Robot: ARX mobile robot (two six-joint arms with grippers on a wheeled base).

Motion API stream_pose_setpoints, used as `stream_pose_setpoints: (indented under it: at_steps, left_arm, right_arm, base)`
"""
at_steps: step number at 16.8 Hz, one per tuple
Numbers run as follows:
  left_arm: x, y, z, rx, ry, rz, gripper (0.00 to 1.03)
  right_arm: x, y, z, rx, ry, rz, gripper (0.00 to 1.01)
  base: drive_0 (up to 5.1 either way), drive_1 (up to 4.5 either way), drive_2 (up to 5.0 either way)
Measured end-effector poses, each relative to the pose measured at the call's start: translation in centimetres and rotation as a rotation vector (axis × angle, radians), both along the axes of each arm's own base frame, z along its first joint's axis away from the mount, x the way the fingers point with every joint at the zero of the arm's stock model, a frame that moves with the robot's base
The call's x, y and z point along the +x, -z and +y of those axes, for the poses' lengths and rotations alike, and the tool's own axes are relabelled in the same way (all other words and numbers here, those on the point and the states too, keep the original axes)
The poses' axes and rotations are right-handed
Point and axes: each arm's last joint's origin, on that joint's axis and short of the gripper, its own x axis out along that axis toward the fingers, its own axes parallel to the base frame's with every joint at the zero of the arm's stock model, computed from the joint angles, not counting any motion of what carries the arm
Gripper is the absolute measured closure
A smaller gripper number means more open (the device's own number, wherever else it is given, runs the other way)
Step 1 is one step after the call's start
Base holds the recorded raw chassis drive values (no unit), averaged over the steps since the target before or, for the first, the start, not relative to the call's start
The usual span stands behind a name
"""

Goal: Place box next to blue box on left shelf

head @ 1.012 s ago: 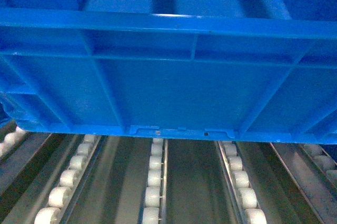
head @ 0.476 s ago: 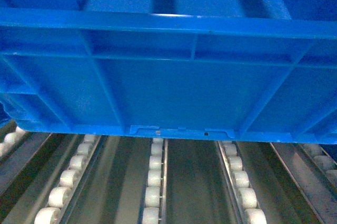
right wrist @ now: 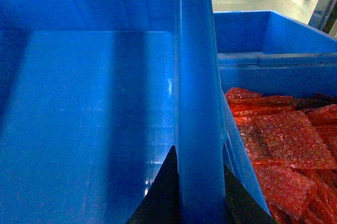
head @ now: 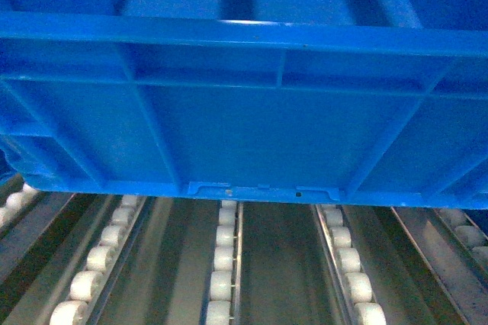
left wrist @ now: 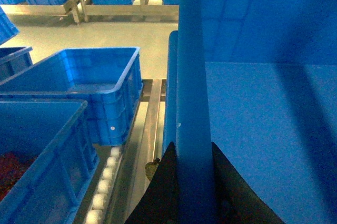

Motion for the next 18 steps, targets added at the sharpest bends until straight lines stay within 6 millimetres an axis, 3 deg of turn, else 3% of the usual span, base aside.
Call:
stream_pose_setpoints:
  at_steps: [18]
  left_arm:
    - [0.0,0.0,0.0,0.0,0.0,0.0,0.94]
  right_arm:
    - [0.0,0.0,0.0,0.0,0.0,0.0,0.93]
  base:
    - [0.0,0.0,0.0]
